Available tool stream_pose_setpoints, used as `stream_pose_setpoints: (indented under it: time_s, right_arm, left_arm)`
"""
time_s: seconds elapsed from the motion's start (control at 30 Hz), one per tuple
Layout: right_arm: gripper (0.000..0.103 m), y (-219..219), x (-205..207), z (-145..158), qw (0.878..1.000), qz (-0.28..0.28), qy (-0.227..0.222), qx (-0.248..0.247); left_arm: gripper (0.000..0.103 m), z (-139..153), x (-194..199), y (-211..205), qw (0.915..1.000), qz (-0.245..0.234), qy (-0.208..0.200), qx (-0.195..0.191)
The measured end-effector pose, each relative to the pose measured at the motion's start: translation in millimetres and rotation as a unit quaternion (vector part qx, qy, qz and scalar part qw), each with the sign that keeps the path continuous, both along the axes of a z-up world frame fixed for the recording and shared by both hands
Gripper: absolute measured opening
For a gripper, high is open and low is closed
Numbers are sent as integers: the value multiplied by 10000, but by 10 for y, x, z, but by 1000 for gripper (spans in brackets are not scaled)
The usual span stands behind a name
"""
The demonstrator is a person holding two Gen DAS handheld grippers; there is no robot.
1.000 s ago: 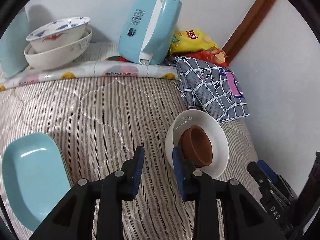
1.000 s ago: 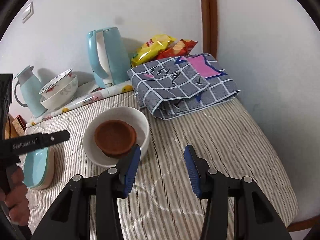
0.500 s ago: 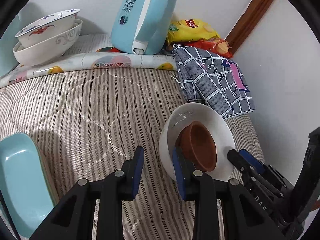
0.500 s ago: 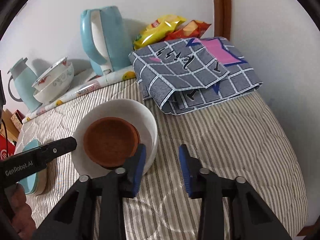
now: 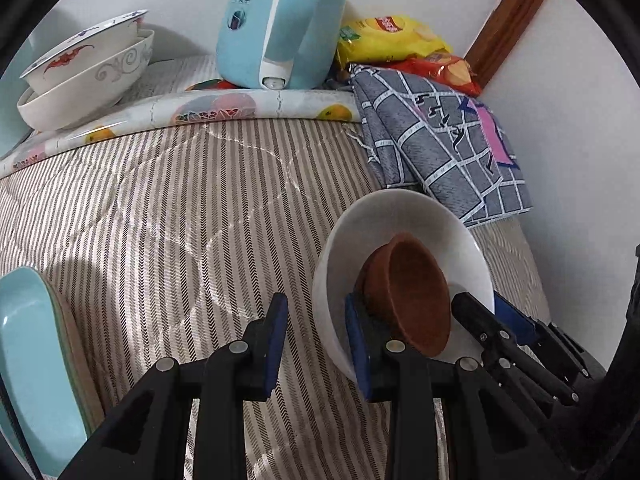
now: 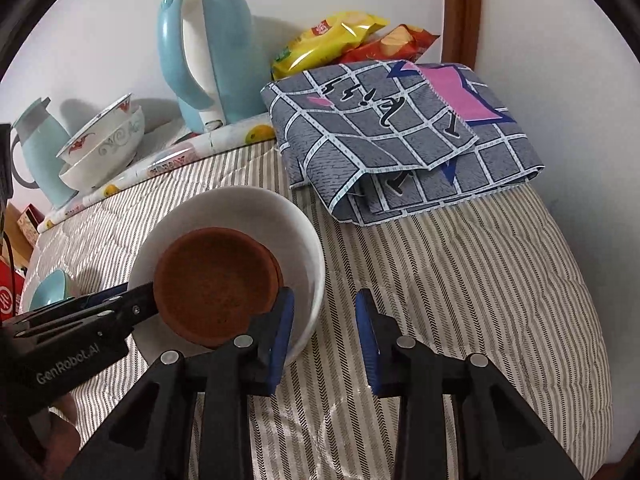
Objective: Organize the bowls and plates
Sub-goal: 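Grip the white bowl rim with the left gripper while the right grips the opposite rim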
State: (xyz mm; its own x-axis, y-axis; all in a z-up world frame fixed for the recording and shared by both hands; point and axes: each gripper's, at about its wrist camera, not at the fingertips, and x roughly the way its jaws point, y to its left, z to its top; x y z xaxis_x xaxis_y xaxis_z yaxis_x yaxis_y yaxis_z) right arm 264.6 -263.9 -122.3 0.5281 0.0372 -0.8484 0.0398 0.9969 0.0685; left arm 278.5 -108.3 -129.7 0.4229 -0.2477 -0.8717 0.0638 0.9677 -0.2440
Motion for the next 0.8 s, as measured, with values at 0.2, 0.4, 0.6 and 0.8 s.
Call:
stream_pose_setpoints:
  time_s: [0.2,0.4,0.6,0.8]
  right_arm:
    - [31,12,51,-43,10000,-40,55,-51]
    - [17,51,81,-73,10000,28,48,30]
    - [15,60,45,-70,9999,-85,-63,119]
    - [10,40,-33,-21,9996,-140,-91,207]
  left_arm:
    - [28,-47,45,-11,10000,-17,72,-25]
    - [19,-57,52,-22,9999,-55,19,-128]
    - [15,-52,45,-51,9999,-99,-63,-30]
    - [10,-30,-18,-28,9999,-107,-120,31]
